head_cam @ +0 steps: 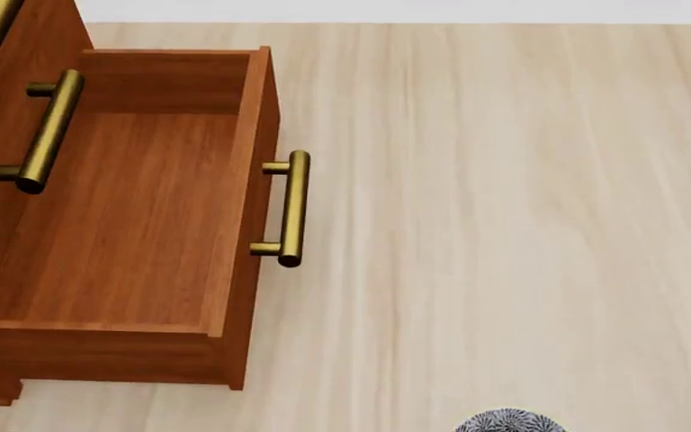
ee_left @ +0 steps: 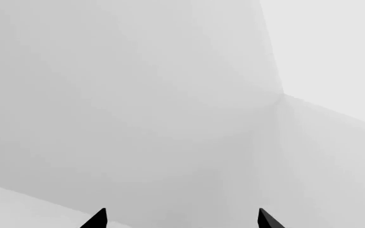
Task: Put the wine bottle in the bottom drawer of the cabinet.
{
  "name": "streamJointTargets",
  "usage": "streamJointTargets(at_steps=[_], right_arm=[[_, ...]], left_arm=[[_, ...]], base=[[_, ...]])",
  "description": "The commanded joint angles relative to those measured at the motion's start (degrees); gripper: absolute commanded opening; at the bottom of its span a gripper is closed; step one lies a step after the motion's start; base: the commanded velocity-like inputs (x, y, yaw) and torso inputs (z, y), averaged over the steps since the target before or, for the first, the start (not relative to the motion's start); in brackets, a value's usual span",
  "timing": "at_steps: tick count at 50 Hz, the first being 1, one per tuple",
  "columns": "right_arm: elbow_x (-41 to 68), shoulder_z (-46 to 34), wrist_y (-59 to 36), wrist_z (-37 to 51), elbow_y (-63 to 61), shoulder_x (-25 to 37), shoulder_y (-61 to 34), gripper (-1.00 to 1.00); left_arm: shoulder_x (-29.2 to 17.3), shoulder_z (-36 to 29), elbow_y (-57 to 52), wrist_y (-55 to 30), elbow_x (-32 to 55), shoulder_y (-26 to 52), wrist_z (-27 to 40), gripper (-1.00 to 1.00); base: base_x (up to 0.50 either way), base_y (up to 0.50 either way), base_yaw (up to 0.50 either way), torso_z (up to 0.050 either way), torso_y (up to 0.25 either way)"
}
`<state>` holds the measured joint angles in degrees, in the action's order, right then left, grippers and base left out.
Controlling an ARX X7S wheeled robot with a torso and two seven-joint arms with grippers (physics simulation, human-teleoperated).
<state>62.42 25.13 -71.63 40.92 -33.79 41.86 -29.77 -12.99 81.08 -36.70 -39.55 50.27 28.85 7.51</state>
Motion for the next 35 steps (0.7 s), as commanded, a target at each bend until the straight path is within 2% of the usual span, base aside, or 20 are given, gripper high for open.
streamJointTargets(at_steps=[1,9,18,23,30,35], right_arm=[[13.97,0.99,-10.68,8.82,-2.91,0.5,-12.04,-1.0],[27.0,-2.16,-12.86,18.63,0.83,-0.48,-20.88,-1.0],[43.85,-10.28,-7.92,30.79,8.17,0.05,-28.49,-1.0],[48.61,-14.4,-5.79,32.97,10.69,-0.37,-31.55,-1.0],[57.02,-26.0,-4.07,39.49,14.62,0.82,-38.34,-1.0],[60.27,-31.05,-1.38,42.83,17.6,0.27,-42.43,-1.0]], left_arm=[[0.06,-0.02,0.09,0.18,0.17,-0.12,0.0,1.0],[0.04,-0.01,0.25,0.32,0.24,-0.17,-0.01,1.0],[0.08,0.04,0.32,0.46,0.43,-0.24,0.02,1.0],[-0.13,-0.12,0.19,0.31,0.56,-0.13,0.39,1.0],[0.04,-0.44,0.14,0.56,0.27,-0.42,0.09,1.0],[0.09,-0.71,0.27,0.81,-0.03,-0.38,0.03,1.0]], base=[[0.0,0.0,0.0,0.0,0.0],[0.0,0.0,0.0,0.0,0.0],[0.0,0.0,0.0,0.0,0.0],[0.0,0.0,0.0,0.0,0.003],[0.0,0.0,0.0,0.0,0.0],[0.0,0.0,0.0,0.0,0.0]])
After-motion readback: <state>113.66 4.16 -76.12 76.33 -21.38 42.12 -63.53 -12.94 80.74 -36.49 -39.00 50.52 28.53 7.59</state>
